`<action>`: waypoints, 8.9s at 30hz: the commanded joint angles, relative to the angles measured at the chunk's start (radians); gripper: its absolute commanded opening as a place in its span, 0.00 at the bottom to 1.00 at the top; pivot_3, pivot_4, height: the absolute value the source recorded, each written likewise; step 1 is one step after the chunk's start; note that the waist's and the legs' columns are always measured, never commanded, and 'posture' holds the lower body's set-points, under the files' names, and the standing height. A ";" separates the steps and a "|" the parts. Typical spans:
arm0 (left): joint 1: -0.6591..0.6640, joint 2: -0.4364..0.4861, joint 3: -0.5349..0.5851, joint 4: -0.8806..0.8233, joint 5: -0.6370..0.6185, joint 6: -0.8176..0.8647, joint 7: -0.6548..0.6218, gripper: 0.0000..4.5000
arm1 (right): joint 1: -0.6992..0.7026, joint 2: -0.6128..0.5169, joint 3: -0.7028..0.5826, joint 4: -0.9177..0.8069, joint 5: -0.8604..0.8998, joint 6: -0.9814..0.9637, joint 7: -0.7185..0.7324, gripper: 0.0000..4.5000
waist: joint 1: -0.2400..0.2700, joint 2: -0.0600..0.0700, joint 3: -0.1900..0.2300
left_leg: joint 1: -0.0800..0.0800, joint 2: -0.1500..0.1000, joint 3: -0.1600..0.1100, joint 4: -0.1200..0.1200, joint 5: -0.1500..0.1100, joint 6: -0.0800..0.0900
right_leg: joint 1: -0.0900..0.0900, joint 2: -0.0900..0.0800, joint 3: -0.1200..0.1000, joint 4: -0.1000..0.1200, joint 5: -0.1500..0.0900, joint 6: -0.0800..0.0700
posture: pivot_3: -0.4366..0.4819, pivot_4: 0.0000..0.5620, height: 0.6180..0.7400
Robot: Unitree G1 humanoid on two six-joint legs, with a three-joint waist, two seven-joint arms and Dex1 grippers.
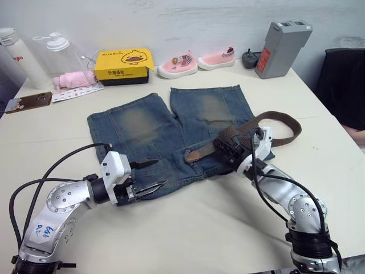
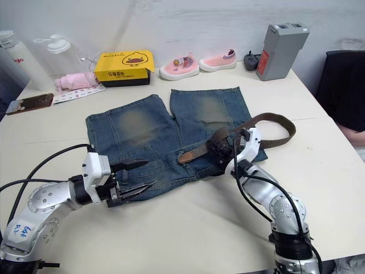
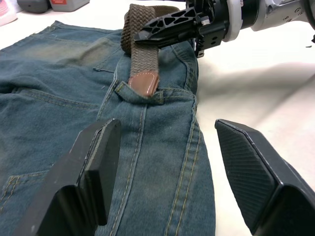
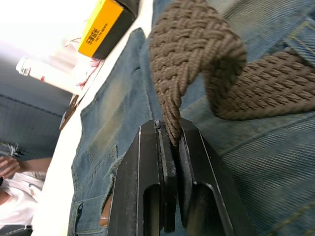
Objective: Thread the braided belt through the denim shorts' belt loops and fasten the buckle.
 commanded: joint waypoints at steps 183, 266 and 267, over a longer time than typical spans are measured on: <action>0.090 0.155 0.000 0.038 -0.061 -0.191 0.057 0.63 | -0.014 -0.033 -0.036 0.067 0.099 0.003 -0.025 0.00 | -0.003 0.000 -0.001 | -0.002 -0.009 -0.004 0.003 0.000 0.005 | -0.002 -0.001 0.000 0.007 0.000 0.000 | 0.48 0.27 0.15; -0.134 0.084 -0.181 0.515 0.821 -1.096 0.177 0.87 | -0.050 0.281 0.050 0.209 -0.303 0.451 0.031 0.00 | -0.009 -0.014 -0.017 | 0.008 -0.006 -0.002 -0.005 -0.001 0.004 | 0.000 0.000 -0.002 0.011 -0.002 -0.003 | 0.48 0.27 0.15; -0.138 0.079 -0.193 0.518 0.830 -1.096 0.177 0.87 | -0.048 0.285 0.048 0.205 -0.305 0.451 0.031 0.00 | -0.010 -0.014 -0.018 | 0.008 -0.006 -0.002 -0.005 -0.001 0.004 | 0.000 0.000 -0.002 0.011 -0.002 -0.003 | 0.48 0.27 0.15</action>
